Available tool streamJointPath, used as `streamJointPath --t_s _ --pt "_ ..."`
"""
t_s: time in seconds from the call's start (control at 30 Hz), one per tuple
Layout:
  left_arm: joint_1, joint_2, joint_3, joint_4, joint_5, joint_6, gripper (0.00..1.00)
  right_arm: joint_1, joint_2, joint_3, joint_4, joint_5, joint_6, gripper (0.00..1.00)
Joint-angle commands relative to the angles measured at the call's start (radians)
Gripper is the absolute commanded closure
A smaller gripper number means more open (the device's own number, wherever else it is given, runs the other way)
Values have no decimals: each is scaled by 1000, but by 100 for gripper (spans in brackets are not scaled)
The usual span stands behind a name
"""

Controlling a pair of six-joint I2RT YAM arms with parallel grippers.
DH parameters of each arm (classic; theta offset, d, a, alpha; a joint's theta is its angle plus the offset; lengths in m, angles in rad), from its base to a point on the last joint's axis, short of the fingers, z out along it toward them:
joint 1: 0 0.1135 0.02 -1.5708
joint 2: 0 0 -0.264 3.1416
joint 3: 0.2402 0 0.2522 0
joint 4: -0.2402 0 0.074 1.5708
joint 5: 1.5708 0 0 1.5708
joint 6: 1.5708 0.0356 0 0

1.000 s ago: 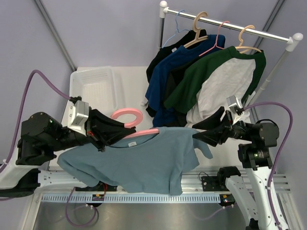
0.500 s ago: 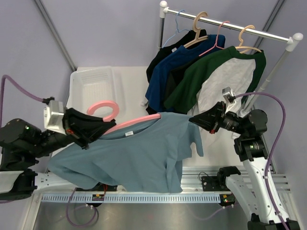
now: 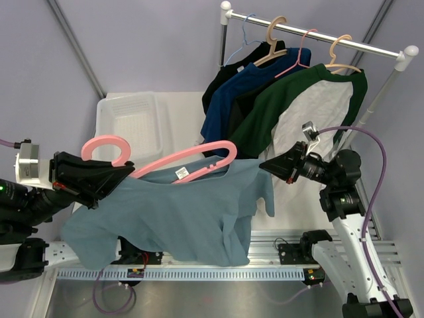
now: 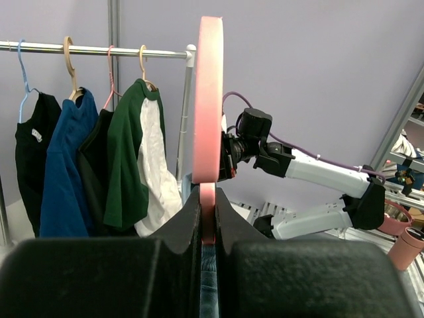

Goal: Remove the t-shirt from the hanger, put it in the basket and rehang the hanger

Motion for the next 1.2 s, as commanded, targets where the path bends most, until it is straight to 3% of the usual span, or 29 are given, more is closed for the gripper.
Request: streamJointPath --t_s 0.0,0.03,0.07,0.17,0.2,0.3,0.47,0.67,0.7,0.73,0.83,0.9,1.03,1.17 --pt "-3 6 10 162 23 -11 100 0 23 32 27 12 4 98" --pt "-2 18 11 164 30 -10 100 1 36 48 28 7 5 91" --pt "-2 29 14 164 35 -8 100 0 49 86 24 4 7 65" --pt "-2 70 13 161 54 -5 100 0 95 191 -53 -18 -36 43" --pt "-2 87 11 156 54 -5 100 1 100 222 -103 -16 -56 26" --pt "-2 98 -28 144 29 -2 100 0 118 357 -228 -10 -148 5" --pt "-2 112 -93 136 23 13 100 0 236 682 -458 -14 -274 2" --pt "-2 136 -121 130 72 36 100 38 393 954 -515 -142 -303 2" --pt "-2 142 -130 130 77 42 100 73 416 995 -557 -124 -379 2" --pt "-2 148 -134 130 83 47 100 181 478 1123 -732 -84 -453 2" --pt "-2 170 -145 130 122 58 100 395 643 1355 -1034 108 -668 2" --pt "-2 171 -154 138 130 62 100 432 669 1347 -1050 105 -712 2" --pt "-3 173 -156 133 169 69 100 544 611 1122 -984 154 -803 2" --pt "-2 191 -142 109 196 69 100 630 585 1013 -929 168 -832 5"
